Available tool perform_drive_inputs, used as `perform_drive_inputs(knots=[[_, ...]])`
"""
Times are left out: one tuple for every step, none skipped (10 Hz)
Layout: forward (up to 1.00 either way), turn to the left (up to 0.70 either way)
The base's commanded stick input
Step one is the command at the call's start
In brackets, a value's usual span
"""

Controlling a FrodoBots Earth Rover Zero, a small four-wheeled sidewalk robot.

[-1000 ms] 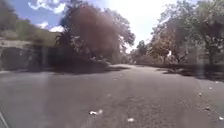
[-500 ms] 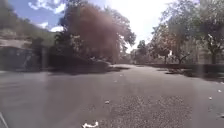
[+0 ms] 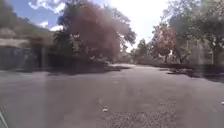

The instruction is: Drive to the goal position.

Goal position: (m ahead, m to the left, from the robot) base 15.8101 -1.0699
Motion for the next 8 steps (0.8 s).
perform_drive_inputs(knots=[[0.50, 0.00], [0.50, 0.00], [0.50, 0.00], [0.50, 0.00], [0.50, 0.00], [0.50, 0.00], [0.50, 0.00], [0.50, 0.00]])
